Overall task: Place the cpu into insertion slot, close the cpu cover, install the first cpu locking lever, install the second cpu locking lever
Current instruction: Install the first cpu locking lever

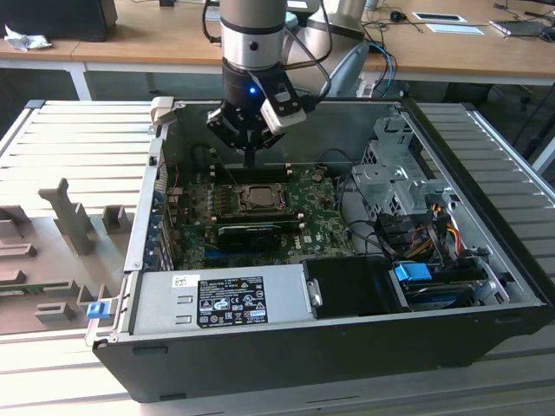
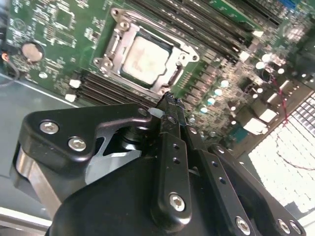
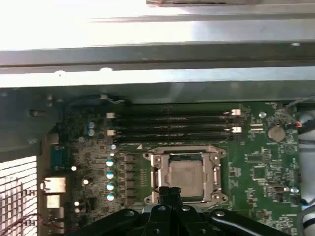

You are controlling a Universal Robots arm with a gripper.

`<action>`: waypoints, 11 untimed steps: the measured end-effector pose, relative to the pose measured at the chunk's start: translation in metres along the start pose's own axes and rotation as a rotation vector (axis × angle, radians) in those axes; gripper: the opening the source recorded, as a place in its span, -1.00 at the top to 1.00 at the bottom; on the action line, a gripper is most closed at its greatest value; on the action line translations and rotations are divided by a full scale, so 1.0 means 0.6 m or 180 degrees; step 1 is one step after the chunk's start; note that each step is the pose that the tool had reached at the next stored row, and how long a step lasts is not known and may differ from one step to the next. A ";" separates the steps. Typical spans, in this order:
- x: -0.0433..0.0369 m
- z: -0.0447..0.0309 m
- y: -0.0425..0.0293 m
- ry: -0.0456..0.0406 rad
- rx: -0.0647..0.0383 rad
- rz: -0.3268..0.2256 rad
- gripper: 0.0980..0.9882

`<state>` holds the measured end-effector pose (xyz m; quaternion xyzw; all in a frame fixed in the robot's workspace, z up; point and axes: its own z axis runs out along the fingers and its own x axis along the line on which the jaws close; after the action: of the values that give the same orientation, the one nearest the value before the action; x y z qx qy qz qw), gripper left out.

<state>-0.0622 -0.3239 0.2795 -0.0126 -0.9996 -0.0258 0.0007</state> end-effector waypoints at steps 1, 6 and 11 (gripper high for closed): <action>0.007 0.000 0.000 0.0000 0.0000 -0.0002 0.98; 0.038 0.006 -0.001 -0.0004 0.0000 -0.0014 0.98; 0.056 0.014 -0.002 -0.0005 0.0000 -0.0018 0.98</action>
<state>-0.0959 -0.3238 0.2713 -0.0098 -0.9996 -0.0259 -0.0002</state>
